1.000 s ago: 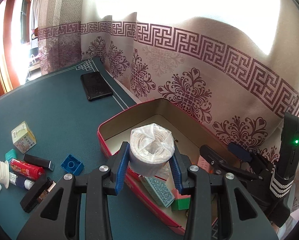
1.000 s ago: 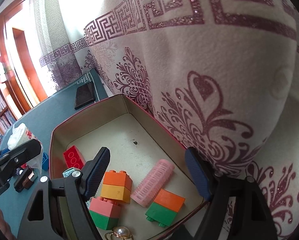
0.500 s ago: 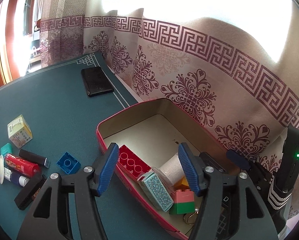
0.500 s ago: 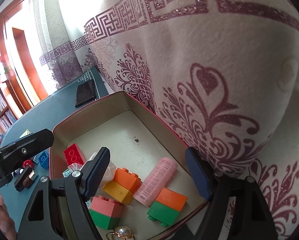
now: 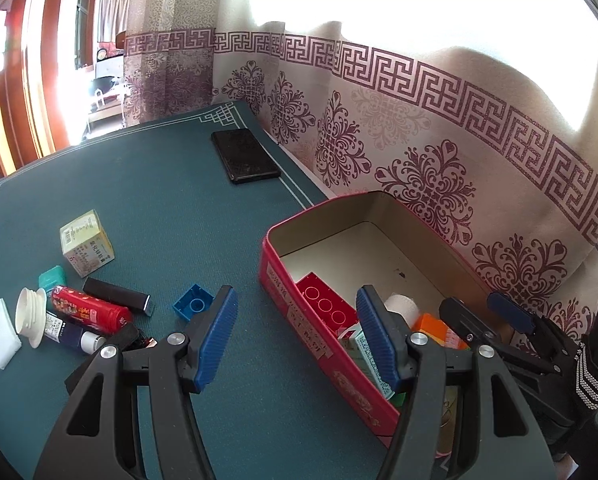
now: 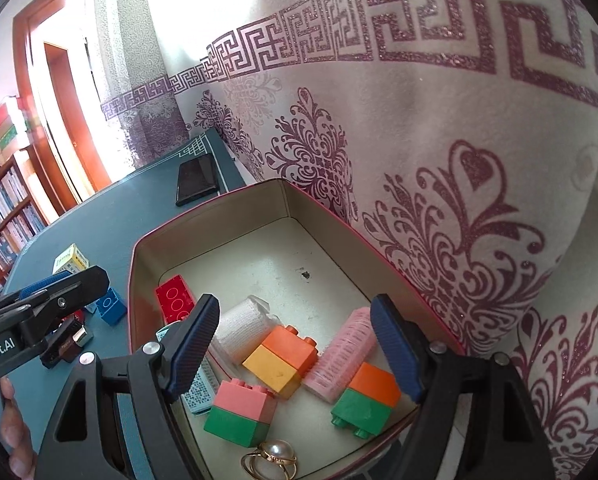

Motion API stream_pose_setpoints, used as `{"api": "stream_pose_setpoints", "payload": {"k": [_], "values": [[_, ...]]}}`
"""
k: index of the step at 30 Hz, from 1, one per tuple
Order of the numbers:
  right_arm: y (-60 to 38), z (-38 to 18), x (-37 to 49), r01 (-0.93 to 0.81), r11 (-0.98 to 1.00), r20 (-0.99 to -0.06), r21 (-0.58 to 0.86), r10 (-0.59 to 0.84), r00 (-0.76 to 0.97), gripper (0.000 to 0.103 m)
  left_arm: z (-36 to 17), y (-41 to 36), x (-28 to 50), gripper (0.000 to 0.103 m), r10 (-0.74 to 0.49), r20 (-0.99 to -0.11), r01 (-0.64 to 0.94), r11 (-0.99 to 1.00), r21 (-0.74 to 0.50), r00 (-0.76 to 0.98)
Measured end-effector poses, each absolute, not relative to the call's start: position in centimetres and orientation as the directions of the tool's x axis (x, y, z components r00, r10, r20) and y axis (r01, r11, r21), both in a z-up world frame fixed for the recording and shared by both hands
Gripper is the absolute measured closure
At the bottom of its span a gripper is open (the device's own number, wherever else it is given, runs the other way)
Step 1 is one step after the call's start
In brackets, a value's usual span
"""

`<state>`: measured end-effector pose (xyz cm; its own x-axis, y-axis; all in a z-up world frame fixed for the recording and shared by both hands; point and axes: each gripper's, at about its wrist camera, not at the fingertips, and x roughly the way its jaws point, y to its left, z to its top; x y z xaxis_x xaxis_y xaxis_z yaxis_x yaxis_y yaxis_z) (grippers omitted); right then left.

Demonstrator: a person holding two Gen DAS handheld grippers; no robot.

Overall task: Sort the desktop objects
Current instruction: 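Withdraw both tools from the tin back over the table, then grasp the white cup by its rim with the left tool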

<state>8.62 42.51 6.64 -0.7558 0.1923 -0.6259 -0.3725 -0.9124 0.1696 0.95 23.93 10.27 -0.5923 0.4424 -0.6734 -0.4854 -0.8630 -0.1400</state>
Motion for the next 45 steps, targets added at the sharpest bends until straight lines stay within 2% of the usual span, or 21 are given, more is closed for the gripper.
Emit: {"api": "stream_pose_setpoints", "payload": {"k": [14, 25, 32, 45], "values": [[36.9, 8.2, 9.1, -0.245, -0.954, -0.592, 0.171, 0.099, -0.8, 0.021, 10.2, 15.9, -0.4, 0.038, 0.337, -0.671, -0.338, -0.931, -0.135, -0.66], [33.1, 7.8, 8.9, -0.182, -0.967, -0.608, 0.181, 0.036, -0.793, 0.021, 8.8, 6.6, -3.4, 0.038, 0.228, -0.693, -0.174, -0.974, -0.149, -0.684], [31.0, 7.1, 8.3, -0.149, -0.972, -0.629, 0.183, 0.001, -0.778, 0.021, 7.5, 3.3, -6.4, 0.038, 0.181, -0.72, -0.123, -0.983, -0.133, -0.67], [28.6, 6.5, 7.2, -0.107, -0.979, -0.656, 0.173, -0.033, -0.754, 0.021, 4.8, 1.9, -9.7, 0.038, 0.206, -0.739, -0.119, -0.978, -0.17, -0.642]]}}
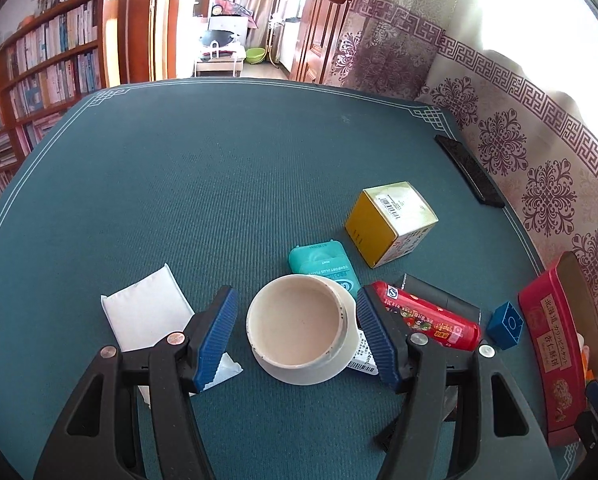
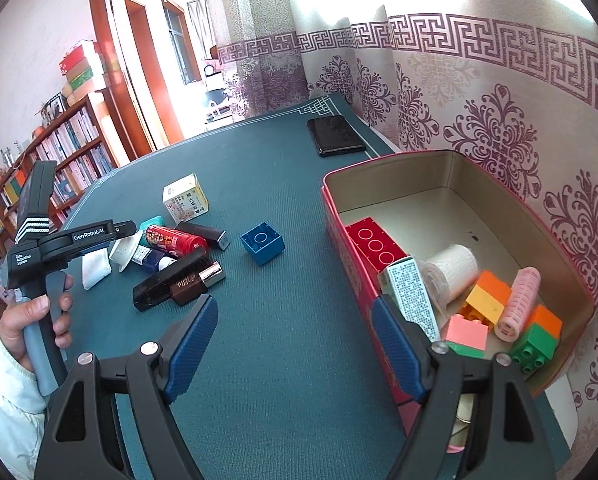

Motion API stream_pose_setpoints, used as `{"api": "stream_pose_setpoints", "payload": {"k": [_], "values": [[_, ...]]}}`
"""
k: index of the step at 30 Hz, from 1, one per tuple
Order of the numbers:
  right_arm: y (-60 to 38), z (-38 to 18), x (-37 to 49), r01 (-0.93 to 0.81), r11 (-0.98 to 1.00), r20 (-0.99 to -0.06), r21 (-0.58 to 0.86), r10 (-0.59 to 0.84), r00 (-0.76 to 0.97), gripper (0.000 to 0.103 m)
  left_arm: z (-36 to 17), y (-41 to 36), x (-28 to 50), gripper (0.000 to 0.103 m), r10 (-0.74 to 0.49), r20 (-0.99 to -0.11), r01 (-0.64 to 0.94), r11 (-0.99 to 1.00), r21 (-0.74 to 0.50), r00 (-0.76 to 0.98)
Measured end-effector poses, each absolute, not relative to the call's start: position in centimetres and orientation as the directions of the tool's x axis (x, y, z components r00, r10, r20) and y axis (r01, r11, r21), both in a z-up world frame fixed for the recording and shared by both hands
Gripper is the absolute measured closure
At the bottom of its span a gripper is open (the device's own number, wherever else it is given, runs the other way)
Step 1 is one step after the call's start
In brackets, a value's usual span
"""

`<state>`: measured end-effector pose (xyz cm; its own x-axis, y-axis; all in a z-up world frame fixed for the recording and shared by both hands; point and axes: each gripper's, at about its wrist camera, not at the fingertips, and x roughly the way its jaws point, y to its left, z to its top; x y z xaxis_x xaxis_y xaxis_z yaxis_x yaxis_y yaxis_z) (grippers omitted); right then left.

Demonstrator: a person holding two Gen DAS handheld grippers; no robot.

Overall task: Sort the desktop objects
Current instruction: 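Grasp the white cup by its rim with the left tool, then grasp the brown serum bottle with right tool while left tool holds the cup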

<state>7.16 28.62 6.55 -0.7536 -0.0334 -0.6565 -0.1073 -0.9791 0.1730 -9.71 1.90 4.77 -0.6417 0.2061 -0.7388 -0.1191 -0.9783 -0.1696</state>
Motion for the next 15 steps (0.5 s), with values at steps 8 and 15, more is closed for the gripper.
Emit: {"api": "stream_pose_setpoints", "payload": {"k": [8, 15], "values": [[27.1, 6.2, 6.2, -0.084, -0.983, -0.676, 0.162, -0.048, -0.736, 0.021, 3.7, 1.6, -9.9, 0.049, 0.225, -0.728, -0.124, -0.974, -0.191, -0.648], [25.7, 6.1, 5.2, -0.052, -0.984, -0.696, 0.173, -0.085, -0.713, 0.021, 4.2, 1.7, -8.3, 0.049, 0.202, -0.714, -0.134, -0.979, -0.152, -0.67]]}}
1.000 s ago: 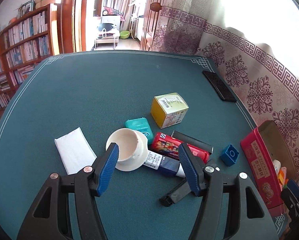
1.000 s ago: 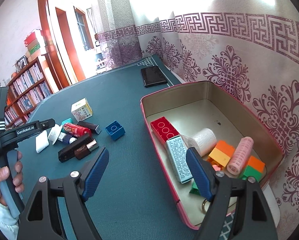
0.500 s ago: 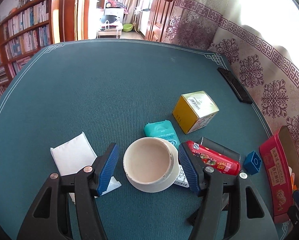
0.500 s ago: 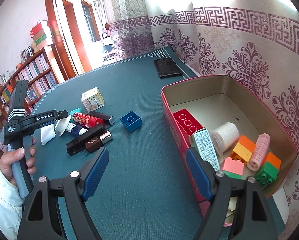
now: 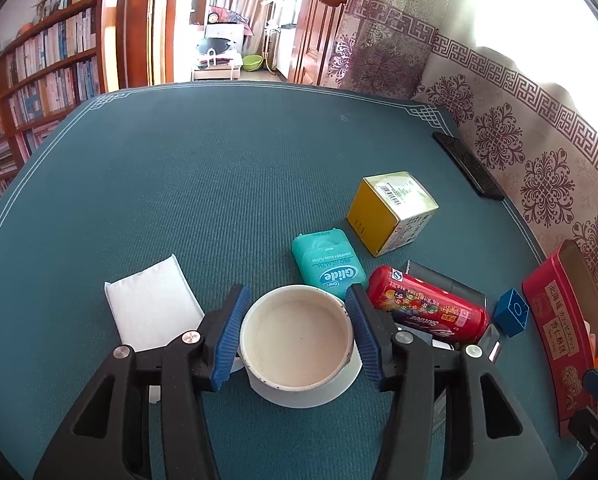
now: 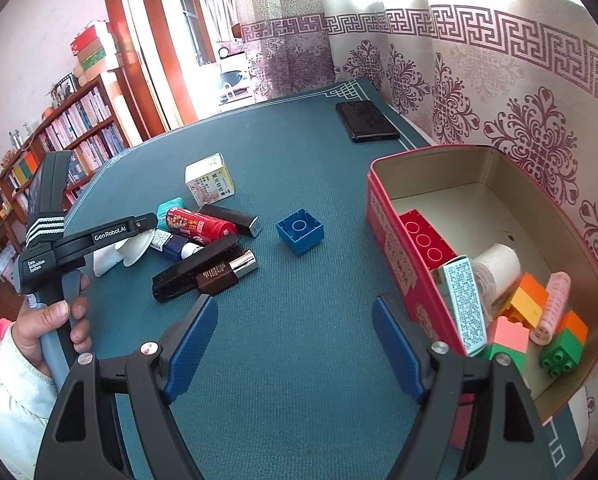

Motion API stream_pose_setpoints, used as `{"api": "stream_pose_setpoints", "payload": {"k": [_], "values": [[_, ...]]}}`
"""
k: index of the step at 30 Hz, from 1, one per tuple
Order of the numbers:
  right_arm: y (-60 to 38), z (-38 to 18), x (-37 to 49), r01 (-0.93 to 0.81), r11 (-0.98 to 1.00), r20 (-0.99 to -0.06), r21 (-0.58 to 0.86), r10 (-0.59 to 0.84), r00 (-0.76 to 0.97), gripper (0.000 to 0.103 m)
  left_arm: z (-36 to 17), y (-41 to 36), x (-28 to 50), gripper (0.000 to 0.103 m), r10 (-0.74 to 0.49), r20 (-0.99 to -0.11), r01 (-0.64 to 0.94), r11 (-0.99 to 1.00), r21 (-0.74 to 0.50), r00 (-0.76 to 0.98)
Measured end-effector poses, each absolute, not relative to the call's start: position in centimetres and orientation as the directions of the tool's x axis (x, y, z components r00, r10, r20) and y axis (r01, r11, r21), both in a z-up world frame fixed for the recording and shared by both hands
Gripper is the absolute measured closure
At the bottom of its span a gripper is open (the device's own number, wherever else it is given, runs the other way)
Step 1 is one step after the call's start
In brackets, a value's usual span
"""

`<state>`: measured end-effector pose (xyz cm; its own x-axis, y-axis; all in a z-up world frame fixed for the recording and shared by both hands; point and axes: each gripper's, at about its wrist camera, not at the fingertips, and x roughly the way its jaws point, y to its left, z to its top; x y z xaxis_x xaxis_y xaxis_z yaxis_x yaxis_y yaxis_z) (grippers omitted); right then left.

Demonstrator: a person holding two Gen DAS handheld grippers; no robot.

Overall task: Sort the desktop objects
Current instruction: 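Grasp the brown serum bottle with right tool while left tool holds the cup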

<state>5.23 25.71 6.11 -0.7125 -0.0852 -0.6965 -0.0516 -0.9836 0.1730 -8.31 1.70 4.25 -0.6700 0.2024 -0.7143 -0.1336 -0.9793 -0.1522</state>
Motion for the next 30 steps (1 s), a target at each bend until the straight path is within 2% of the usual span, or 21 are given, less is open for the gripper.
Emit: {"api": "stream_pose_setpoints", "payload": {"k": [8, 16, 30], "values": [[23.3, 5.4, 3.7, 0.019, -0.986, -0.741, 0.167, -0.139, -0.657, 0.021, 5.9, 0.4, -5.7, 0.049, 0.242, -0.656, -0.144, -0.969, -0.201, -0.715], [20.9, 4.6, 2.1, 0.105, -0.991, -0.781, 0.083, -0.13, -0.611, 0.021, 5.9, 0.7, -5.4, 0.049, 0.277, -0.656, -0.168, -0.96, -0.225, -0.702], [18.8, 2.1, -2.9, 0.156, -0.987, -0.813, 0.04, -0.122, -0.569, 0.02, 5.2, 0.6, -5.5, 0.049, 0.288, -0.667, -0.159, -0.956, -0.248, -0.688]]}}
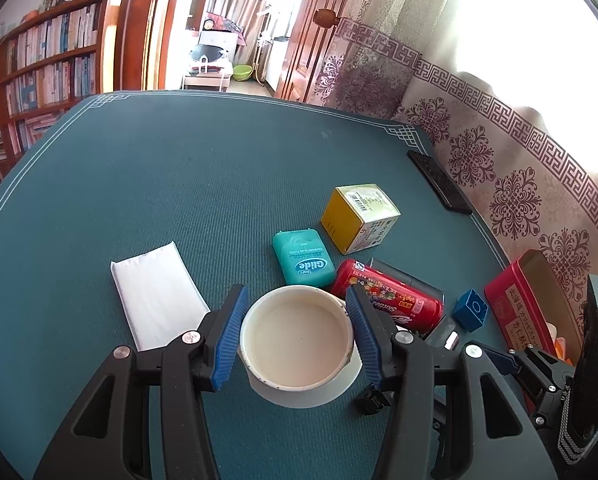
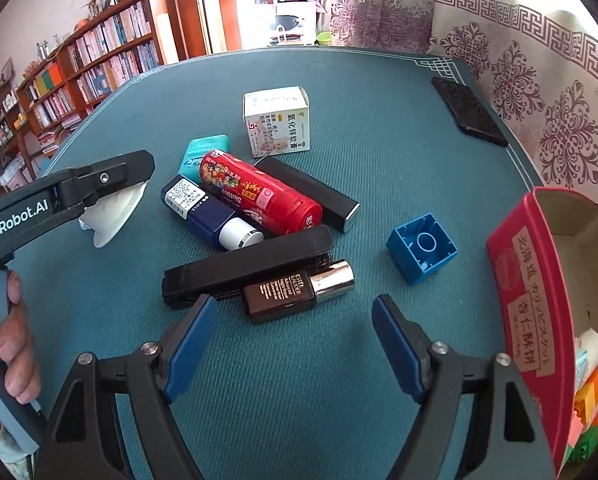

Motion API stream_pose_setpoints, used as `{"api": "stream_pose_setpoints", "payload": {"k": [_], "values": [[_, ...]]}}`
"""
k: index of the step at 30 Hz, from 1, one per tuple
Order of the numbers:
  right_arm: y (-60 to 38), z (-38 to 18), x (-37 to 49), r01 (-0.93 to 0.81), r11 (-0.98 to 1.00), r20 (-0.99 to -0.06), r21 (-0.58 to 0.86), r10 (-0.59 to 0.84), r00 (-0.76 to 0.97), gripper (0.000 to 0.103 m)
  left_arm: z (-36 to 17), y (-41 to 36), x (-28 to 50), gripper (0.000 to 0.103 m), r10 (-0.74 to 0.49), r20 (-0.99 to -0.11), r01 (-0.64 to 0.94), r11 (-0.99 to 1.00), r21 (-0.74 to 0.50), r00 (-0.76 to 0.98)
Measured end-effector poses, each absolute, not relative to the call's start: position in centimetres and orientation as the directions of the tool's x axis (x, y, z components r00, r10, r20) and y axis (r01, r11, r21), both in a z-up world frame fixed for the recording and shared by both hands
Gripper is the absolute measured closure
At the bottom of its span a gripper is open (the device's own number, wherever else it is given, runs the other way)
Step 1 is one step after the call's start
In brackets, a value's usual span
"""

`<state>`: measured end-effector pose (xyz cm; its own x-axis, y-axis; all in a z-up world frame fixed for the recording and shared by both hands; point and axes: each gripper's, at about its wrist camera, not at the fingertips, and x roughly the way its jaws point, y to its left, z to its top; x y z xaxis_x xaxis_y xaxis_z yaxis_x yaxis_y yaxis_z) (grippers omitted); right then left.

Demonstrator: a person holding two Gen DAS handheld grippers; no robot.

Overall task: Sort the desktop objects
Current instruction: 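Grasp the brown serum bottle with right tool while left tool holds the cup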

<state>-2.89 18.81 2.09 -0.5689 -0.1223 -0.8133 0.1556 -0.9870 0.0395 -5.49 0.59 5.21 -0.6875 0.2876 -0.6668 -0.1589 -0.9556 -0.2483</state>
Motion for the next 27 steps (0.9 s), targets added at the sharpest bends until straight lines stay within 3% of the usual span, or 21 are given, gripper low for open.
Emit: {"api": "stream_pose_setpoints", "payload": {"k": [10, 15, 27], "values": [[18.9, 1.3, -3.9, 0.162, -0.985, -0.821, 0.059, -0.14, -0.553, 0.021, 5.0, 0.8, -5.5, 0.049, 0.292, -0.669, -0.161, -0.954, -0.253, -0.684], [19.1, 1.4, -3.7, 0.149, -0.987, -0.816, 0.051, -0.127, -0.563, 0.037, 4.8, 0.9, -5.5, 0.049, 0.29, -0.671, -0.159, -0.955, -0.25, -0.682], [19.5, 1.5, -2.4, 0.139, -0.988, -0.817, 0.071, -0.137, -0.56, 0.037, 4.9, 1.2, -5.3, 0.049, 0.293, -0.668, -0.173, -0.955, -0.242, -0.683]]}}
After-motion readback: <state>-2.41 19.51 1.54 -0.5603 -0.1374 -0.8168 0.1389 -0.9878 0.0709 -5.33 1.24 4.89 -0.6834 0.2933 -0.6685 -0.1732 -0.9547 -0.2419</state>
